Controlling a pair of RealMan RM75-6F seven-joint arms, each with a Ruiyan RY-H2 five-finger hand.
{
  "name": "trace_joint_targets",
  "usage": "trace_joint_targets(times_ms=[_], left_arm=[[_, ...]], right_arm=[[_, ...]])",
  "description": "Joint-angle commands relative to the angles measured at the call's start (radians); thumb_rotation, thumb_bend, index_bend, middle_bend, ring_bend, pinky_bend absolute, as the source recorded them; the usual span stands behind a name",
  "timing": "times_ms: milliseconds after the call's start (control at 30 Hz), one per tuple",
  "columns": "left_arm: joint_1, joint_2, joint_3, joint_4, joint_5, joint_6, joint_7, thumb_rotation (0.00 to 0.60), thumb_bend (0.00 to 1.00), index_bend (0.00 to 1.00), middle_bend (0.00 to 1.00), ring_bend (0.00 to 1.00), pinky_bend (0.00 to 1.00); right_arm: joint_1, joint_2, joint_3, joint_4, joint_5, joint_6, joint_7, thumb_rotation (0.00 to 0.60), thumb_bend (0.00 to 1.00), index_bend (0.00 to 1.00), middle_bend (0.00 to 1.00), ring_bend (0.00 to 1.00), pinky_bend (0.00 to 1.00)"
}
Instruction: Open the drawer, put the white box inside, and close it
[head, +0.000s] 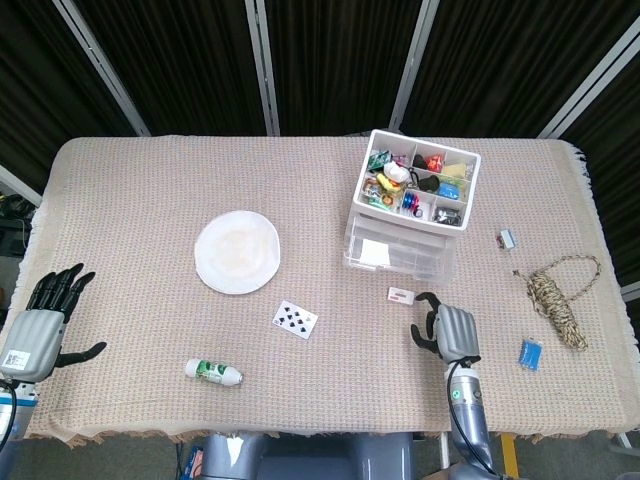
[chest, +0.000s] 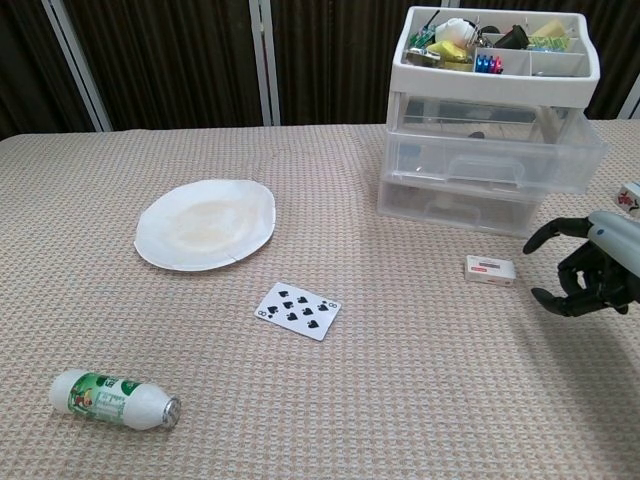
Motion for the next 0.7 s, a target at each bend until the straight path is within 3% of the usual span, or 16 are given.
trace_joint_targets(times_ms=[33,233,700], left_arm=[[0.000,0.000,0.000,-0.001,-0.001,0.000,0.001,0.600,0.13,0.08,0.00,0.00,0.00],[0.000,0.000,-0.001,-0.002,-0.002,-0.001,0.003,0.600,0.13,0.08,0.00,0.00,0.00],[0.000,0.000,-0.001,-0.003,-0.004,-0.002,0.004,0.600,0.13,0.08,0.00,0.00,0.00]], right_arm=[[0.002,-0.003,0.007,0.004,0.025,-0.017,-0.006,0.600,0.33,0.25,0.80,0.82,0.75],[0.010,-0.004,0.013,0.001,0.053,-0.037,-0.021,0.600,0.34,0.18,0.80,0.82,0.75],[0.041,-0.053,0.056,0.041,0.119,-0.080,0.001,0.600,0.34,0.17,0.82,0.83,0.75]])
